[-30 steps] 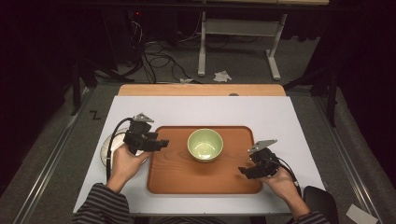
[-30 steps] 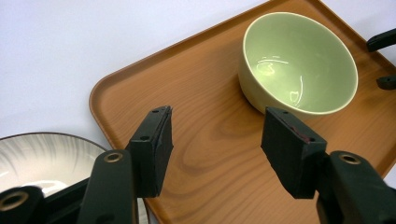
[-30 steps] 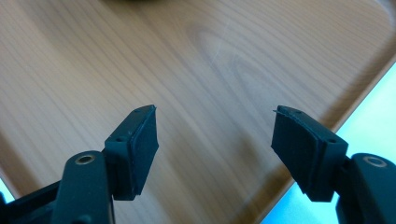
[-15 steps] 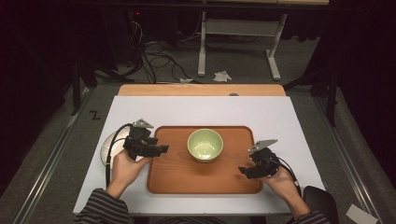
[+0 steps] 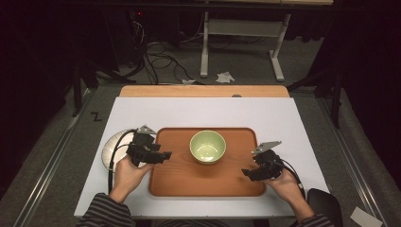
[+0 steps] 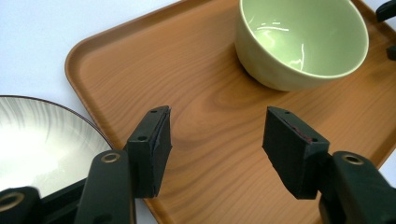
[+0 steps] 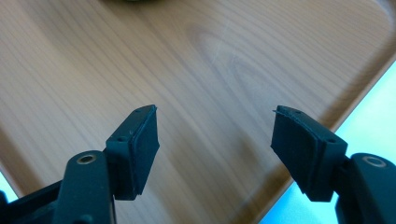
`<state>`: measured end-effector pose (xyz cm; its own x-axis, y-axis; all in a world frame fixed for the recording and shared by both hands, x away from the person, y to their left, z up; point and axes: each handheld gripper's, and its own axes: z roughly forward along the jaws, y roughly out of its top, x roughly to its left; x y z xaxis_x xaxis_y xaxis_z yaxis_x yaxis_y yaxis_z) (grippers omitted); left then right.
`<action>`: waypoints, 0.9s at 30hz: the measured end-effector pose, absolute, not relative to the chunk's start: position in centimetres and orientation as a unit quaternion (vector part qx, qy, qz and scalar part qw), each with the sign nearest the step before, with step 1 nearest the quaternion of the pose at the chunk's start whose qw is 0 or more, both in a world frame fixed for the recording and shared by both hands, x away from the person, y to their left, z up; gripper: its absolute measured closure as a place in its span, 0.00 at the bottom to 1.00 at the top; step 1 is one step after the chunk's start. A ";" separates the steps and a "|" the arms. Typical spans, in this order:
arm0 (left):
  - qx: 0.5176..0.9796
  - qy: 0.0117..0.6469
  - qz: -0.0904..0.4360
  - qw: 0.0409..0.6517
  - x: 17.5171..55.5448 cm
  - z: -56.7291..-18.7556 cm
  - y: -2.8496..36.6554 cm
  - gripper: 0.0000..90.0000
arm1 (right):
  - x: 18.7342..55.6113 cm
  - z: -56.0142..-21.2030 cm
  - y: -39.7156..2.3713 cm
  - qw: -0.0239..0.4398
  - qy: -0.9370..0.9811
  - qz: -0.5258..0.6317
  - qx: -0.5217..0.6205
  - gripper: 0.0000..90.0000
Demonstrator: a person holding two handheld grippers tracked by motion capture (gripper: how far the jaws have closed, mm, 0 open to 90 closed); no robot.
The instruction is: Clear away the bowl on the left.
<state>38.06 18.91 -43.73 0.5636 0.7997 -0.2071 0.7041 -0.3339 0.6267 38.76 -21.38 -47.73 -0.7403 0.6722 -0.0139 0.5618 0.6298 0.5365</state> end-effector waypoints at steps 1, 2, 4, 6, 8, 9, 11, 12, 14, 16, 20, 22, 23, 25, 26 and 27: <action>0.814 0.463 0.068 0.345 38.0 -43.9 18.9 0.47 | 38.7 -47.7 -21.4 0.107 0.896 0.258 0.346 0.37; 0.813 0.463 0.067 0.345 38.0 -44.0 18.8 0.47 | 38.7 -47.7 -21.4 0.107 0.896 0.257 0.345 0.37; 0.814 0.463 0.067 0.344 37.9 -44.1 18.8 0.47 | 38.7 -47.7 -21.4 0.108 0.896 0.257 0.345 0.38; 0.816 0.461 0.065 0.342 37.9 -44.3 18.6 0.47 | 38.7 -47.7 -21.3 0.107 0.897 0.258 0.344 0.38; 0.820 0.457 0.067 0.337 37.8 -44.5 18.4 0.47 | 38.7 -47.6 -21.4 0.108 0.897 0.256 0.344 0.38; 0.822 0.455 0.069 0.336 37.7 -44.7 18.1 0.47 | 38.7 -47.6 -21.4 0.108 0.897 0.256 0.344 0.38; 0.823 0.453 0.067 0.336 37.6 -44.8 18.0 0.47 | 38.7 -47.6 -21.4 0.107 0.896 0.256 0.345 0.38; 0.823 0.453 0.067 0.336 37.6 -44.8 18.0 0.46 | 38.7 -47.6 -21.4 0.107 0.896 0.256 0.345 0.38; 0.825 0.450 0.066 0.335 37.4 -45.0 17.8 0.46 | 38.6 -47.6 -21.4 0.106 0.897 0.257 0.345 0.38; 0.826 0.449 0.066 0.334 37.4 -45.1 17.7 0.46 | 38.6 -47.6 -21.4 0.106 0.897 0.257 0.344 0.38; 0.826 0.450 0.065 0.335 37.2 -45.3 17.6 0.46 | 38.6 -47.6 -21.4 0.106 0.896 0.259 0.346 0.38; 0.825 0.450 0.065 0.335 37.2 -45.5 17.5 0.46 | 38.6 -47.6 -21.4 0.106 0.896 0.258 0.345 0.38; 0.825 0.450 0.065 0.336 37.2 -45.6 17.4 0.46 | 38.6 -47.6 -21.4 0.106 0.897 0.257 0.345 0.38; 0.827 0.448 0.064 0.333 37.1 -45.7 17.3 0.46 | 38.6 -47.6 -21.4 0.105 0.896 0.260 0.345 0.38; 0.829 0.446 0.063 0.332 37.1 -45.7 17.2 0.46 | 38.6 -47.6 -21.4 0.105 0.896 0.260 0.345 0.38; 0.829 0.445 0.064 0.332 37.1 -45.8 17.1 0.46 | 38.6 -47.6 -21.4 0.105 0.896 0.259 0.346 0.38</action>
<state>37.10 17.05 -45.77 0.5952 0.7807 -0.1902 0.6961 -0.3827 0.6074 38.64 -21.43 -47.56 -0.7387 0.6740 -0.0093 0.5647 0.6262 0.5375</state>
